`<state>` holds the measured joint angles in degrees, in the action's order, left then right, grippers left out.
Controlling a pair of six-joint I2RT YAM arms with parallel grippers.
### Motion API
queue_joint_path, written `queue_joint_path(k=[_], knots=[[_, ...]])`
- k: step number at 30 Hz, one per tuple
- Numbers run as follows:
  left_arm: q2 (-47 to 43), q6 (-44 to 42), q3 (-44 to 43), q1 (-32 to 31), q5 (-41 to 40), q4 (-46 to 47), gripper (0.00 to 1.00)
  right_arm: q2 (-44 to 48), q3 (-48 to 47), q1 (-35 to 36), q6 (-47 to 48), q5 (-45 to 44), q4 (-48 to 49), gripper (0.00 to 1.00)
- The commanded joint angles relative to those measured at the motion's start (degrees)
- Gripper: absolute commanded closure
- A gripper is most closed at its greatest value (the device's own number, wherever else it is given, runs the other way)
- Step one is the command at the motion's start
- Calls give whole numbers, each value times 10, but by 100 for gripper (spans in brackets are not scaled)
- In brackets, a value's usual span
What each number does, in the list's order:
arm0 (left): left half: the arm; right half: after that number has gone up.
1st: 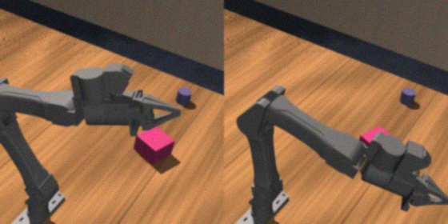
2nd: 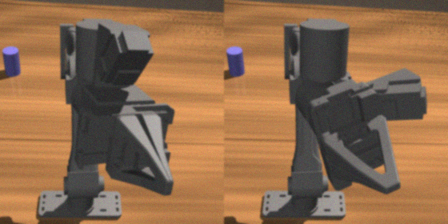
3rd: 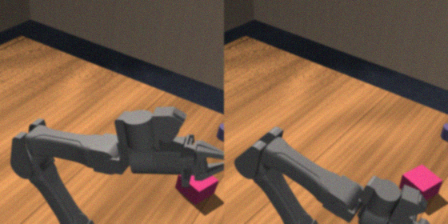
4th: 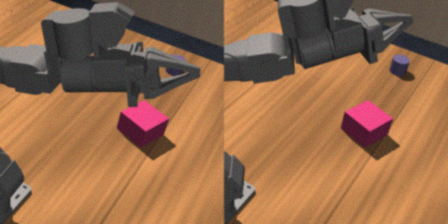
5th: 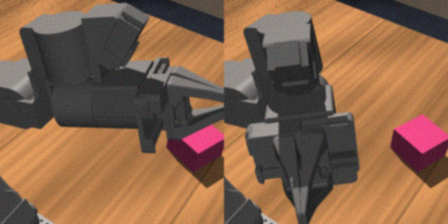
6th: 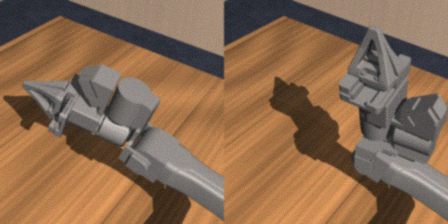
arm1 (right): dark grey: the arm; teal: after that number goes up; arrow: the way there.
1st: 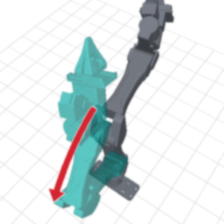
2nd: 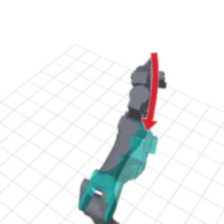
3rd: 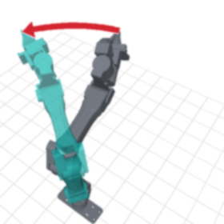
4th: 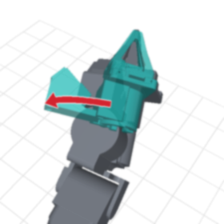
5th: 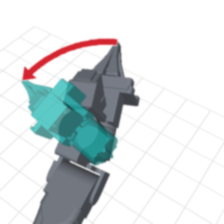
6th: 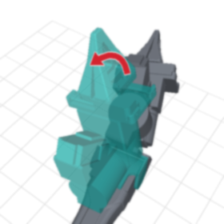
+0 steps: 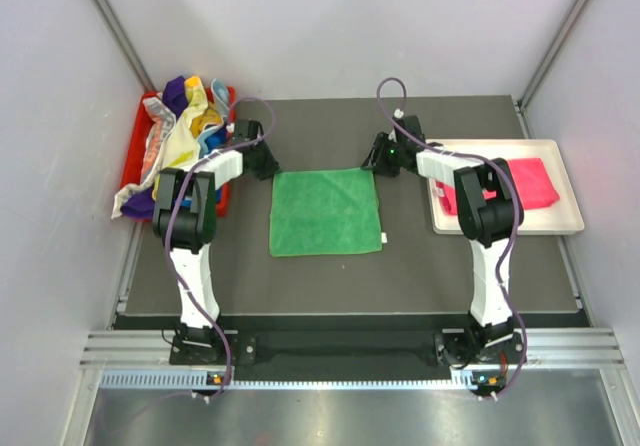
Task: Fold and stack the towels
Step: Fold the towel
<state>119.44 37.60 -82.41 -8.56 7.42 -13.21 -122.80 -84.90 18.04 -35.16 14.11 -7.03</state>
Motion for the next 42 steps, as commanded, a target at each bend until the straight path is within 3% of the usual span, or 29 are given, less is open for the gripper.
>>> queue_joint_path(k=[1, 9, 17, 21, 27, 31, 36, 42], knots=[[7, 6, -18, 6, 8, 20, 78, -23, -31, -8, -8, 4, 16, 57], [11, -2, -26, 8, 8, 26, 95, -35, -34, -15, -14, 7, 22, 70], [-17, -37, 12, 9, -22, 88, 96, -45, -40, -25, -5, 8, 28, 100], [-39, -48, 60, 9, -42, 150, 93, -32, -26, -27, 6, 5, 60, 100], [-40, -51, 76, 9, -22, 180, 65, -17, -19, -27, 29, 8, 84, 100], [-38, -37, 77, 9, -15, 190, 59, -6, -9, -27, 41, 13, 100, 100], [-21, -18, 56, 11, -10, 176, 59, -9, -11, -27, 48, 22, 98, 100], [-4, -3, 38, 11, -9, 137, 68, -11, -5, -27, 53, 24, 98, 100]])
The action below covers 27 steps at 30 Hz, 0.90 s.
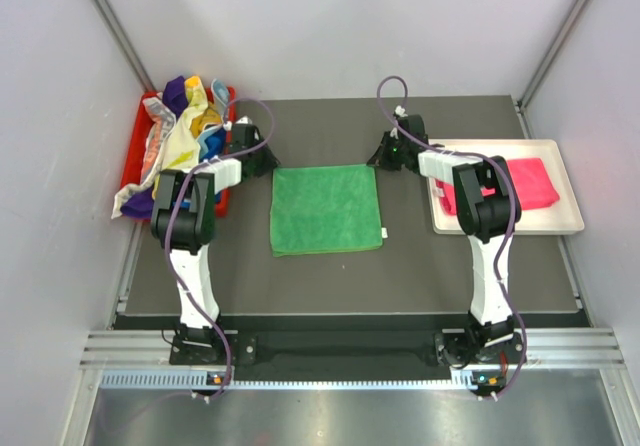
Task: Fold and stack the towels
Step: Fold the towel
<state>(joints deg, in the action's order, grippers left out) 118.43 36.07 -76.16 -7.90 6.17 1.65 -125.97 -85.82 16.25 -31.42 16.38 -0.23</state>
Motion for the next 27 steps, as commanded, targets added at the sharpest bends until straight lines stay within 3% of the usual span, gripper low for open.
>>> queue_joint_path(k=[1, 4, 5, 12, 20, 27], knots=[[11, 14, -28, 4, 0, -15, 69, 21, 5, -9, 16, 1, 30, 100], [13, 11, -33, 4, -3, -38, 79, 27, 11, -9, 21, -3, 34, 100], [11, 11, -31, 4, -8, -38, 88, 30, 14, -9, 22, -4, 36, 100], [-20, -3, -13, 4, -18, -22, 99, 56, 21, -8, 39, -14, 36, 100], [-73, -3, 56, 3, -27, 57, 100, 99, 80, -8, 46, -28, 80, 100], [-79, -9, 34, 3, -25, 51, 100, 115, 80, -8, 55, -22, 83, 100]])
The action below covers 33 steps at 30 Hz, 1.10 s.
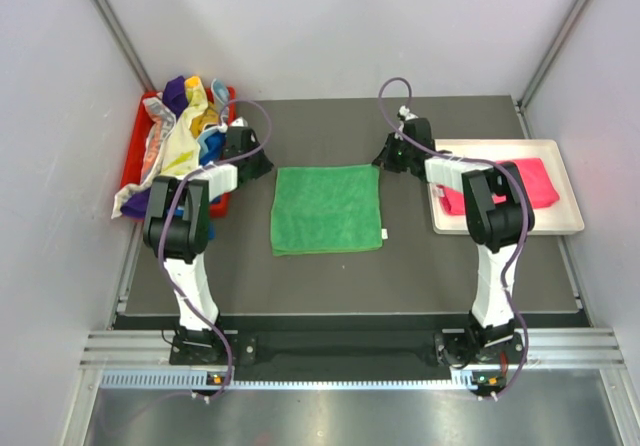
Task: Fold and stack the towels
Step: Fold the towel
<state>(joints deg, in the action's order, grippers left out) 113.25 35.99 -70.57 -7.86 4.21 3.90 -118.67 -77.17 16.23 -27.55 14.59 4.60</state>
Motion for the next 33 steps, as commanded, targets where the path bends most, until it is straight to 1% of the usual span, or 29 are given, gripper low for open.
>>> queue_joint_path(k=[1, 2, 4, 5, 9, 10, 13, 14, 15, 16, 17, 19, 22, 24, 26, 29, 30, 31, 33], knots=[[-22, -8, -29, 3, -1, 20, 100, 40, -12, -8, 17, -4, 28, 100], [-18, -5, -40, 3, 1, 13, 90, 31, -19, -7, 21, -4, 20, 100], [-12, 2, -48, 3, 7, -10, 79, 26, -30, -8, 22, -3, 9, 100], [-10, 7, -54, 3, 18, -14, 72, 22, -30, -8, 22, -3, 9, 100], [-13, -3, -48, -3, 22, -14, 62, 9, -40, -6, 21, -2, -1, 99], [-8, -11, -55, -4, 27, -17, 61, 6, -42, -5, 22, -3, -12, 97], [20, -41, -83, -8, 48, -59, 61, 2, -49, -3, 26, -19, -34, 85], [25, -56, -86, -9, 46, -62, 61, 0, -52, -3, 28, -26, -41, 75], [31, -66, -90, -15, 44, -71, 61, -1, -57, -3, 30, -34, -44, 68], [33, -66, -89, -15, 43, -72, 61, -1, -59, -2, 30, -34, -44, 68], [34, -73, -85, -18, 44, -69, 61, 2, -59, -2, 34, -43, -60, 63], [35, -78, -82, -22, 42, -69, 59, 1, -63, -2, 39, -58, -73, 59], [42, -89, -89, -24, 39, -77, 59, 2, -69, -2, 43, -69, -89, 59], [49, -103, -101, -29, 28, -103, 59, 6, -66, -1, 48, -69, -93, 59], [50, -116, -107, -34, 2, -110, 59, 12, -62, 6, 57, -76, -97, 59], [60, -120, -128, -41, -37, -146, 60, 13, -62, 20, 71, -90, -108, 59], [65, -121, -130, -44, -37, -148, 60, 10, -65, 23, 72, -93, -110, 59], [65, -121, -134, -45, -59, -154, 60, 7, -69, 28, 77, -98, -120, 59], [69, -124, -136, -51, -77, -158, 60, -2, -76, 33, 80, -103, -125, 59]])
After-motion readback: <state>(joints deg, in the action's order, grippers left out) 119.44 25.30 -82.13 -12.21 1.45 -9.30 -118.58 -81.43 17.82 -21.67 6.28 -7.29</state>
